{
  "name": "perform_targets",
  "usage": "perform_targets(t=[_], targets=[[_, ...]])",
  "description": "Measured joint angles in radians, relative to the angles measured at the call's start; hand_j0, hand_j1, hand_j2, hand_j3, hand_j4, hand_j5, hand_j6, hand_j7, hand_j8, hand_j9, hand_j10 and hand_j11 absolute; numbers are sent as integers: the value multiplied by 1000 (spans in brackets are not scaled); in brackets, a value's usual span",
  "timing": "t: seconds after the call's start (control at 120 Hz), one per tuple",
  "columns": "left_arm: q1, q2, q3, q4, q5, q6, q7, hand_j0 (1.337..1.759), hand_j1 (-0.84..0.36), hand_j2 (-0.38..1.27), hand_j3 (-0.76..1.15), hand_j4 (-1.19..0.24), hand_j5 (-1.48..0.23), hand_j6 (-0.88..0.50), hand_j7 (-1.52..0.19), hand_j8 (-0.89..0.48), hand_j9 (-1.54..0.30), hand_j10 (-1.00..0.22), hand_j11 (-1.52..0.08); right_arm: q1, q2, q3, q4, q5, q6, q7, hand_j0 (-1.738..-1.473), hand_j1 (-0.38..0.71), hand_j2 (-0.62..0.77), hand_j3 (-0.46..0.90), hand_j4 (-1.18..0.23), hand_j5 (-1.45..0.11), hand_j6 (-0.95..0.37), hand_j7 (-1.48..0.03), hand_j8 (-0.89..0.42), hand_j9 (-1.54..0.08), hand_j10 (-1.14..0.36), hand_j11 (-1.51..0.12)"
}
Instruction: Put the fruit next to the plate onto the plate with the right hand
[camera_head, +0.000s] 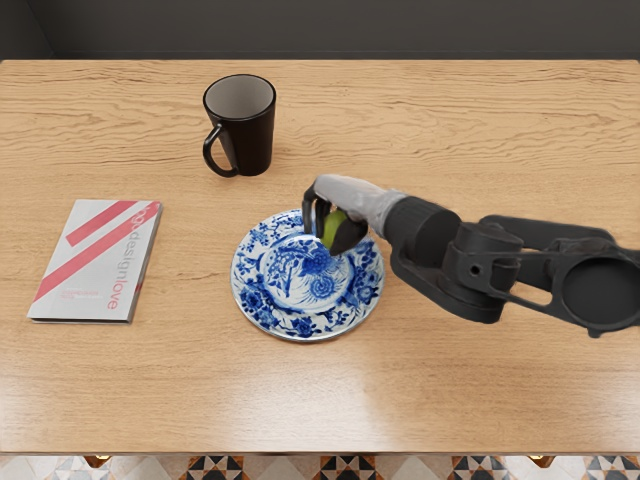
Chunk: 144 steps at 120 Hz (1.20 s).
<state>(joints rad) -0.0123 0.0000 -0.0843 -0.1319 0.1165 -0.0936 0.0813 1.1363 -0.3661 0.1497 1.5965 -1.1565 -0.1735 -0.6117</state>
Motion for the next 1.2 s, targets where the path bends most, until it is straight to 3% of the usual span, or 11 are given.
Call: perform_targets(t=[0.092, 0.167, 0.492, 0.617, 0.75, 0.858, 0.975, 1.092, 1.2], targets=[[0, 0, 0, 0, 0, 0, 0, 1658, 339, 1, 0, -9, -11, -9, -11, -9, -11, -9, -11, 0, 37, 0, -8, 0, 0, 0, -1651, 287, 156, 0, -788, -1145, -818, -1070, -305, -1100, -340, -1081], [0, 0, 0, 0, 0, 0, 0, 1658, 339, 1, 0, -9, -10, -9, -10, -9, -10, -8, -10, -9, 52, -3, -17, -3, -1, 0, -1652, 301, 230, 0, -792, -1136, -820, -1070, -339, -1095, -360, -1081], [0, 0, 0, 0, 0, 0, 0, 1658, 339, 1, 0, -9, -11, -9, -11, -9, -10, -8, -10, -78, 69, -13, -71, -6, -1, 0, -1653, 313, 268, 0, -789, -1125, -819, -1063, -344, -1095, -348, -1067], [0, 0, 0, 0, 0, 0, 0, 1658, 339, 2, 0, -9, -11, -9, -11, -9, -11, -9, -11, -106, 99, 17, -77, -5, -9, 0, -1655, 24, 145, 0, -441, -627, -457, -593, -199, -611, -201, -595], [0, 0, 0, 0, 0, 0, 0, 1658, 339, 2, 0, -9, -11, -9, -11, -9, -11, -8, -11, -112, 97, 69, -68, 37, 9, 1, -1657, -156, 77, 0, -230, -326, -239, -309, -104, -318, -105, -310], [0, 0, 0, 0, 0, 0, 0, 1658, 339, 2, 0, -9, -11, -9, -11, -9, -11, -9, -11, -114, 28, 184, -38, 165, 120, 1, -1657, -236, 45, 0, -136, -192, -142, -182, -62, -187, -62, -182], [0, 0, 0, 0, 0, 0, 0, 1658, 339, 2, 0, -9, -11, -9, -11, -9, -11, -9, -11, -133, -91, 355, -28, 381, 363, 1, -1658, -285, 26, 0, -77, -109, -81, -103, -36, -106, -36, -103], [0, 0, 0, 0, 0, 0, 0, 1658, 339, 2, 0, -9, -11, -9, -11, -9, -11, -8, -11, -166, -253, 459, -27, 599, 613, 1, -1658, -313, 15, 0, -44, -61, -46, -58, -21, -60, -20, -58], [0, 0, 0, 0, 0, 0, 0, 1658, 339, 2, 0, -9, -11, -9, -11, -9, -11, -8, -11, -198, -424, 525, -28, 756, 724, 1, -1658, -328, 9, 0, -26, -36, -28, -34, -13, -35, -12, -34]])
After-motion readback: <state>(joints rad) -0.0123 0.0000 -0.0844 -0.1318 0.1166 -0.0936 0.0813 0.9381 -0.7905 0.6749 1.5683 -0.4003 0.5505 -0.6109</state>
